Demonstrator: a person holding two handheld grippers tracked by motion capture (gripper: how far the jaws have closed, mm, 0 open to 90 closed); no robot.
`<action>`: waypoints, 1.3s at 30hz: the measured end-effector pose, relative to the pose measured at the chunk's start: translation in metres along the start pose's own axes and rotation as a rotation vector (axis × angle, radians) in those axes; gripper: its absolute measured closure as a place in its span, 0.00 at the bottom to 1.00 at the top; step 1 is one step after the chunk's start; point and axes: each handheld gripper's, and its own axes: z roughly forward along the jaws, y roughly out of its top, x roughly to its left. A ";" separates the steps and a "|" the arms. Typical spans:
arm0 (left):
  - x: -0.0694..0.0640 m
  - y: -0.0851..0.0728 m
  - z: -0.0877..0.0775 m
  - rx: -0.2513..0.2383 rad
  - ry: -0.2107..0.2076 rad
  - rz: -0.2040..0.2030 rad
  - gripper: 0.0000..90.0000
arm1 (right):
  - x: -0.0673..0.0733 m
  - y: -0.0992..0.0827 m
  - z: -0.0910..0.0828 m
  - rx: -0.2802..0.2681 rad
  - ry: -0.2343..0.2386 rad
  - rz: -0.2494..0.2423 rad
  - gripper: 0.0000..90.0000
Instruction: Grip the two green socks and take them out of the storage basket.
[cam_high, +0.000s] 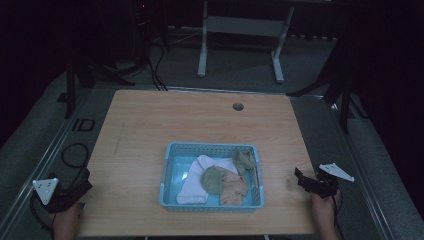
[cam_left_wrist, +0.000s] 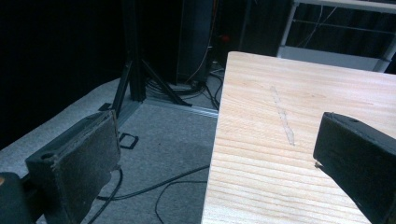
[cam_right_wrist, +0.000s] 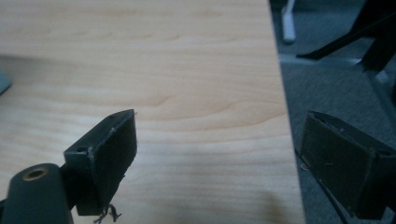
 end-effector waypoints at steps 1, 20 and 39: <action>0.000 0.000 0.000 0.000 0.001 -0.001 0.01 | 0.000 0.002 0.000 0.011 0.025 -0.002 0.12; -0.001 0.000 0.001 0.012 -0.013 0.006 0.01 | 0.007 0.020 0.002 0.465 0.137 -0.072 0.14; 0.000 0.000 0.001 0.019 -0.023 0.010 0.01 | 0.018 0.033 -0.011 0.766 0.242 -0.390 0.13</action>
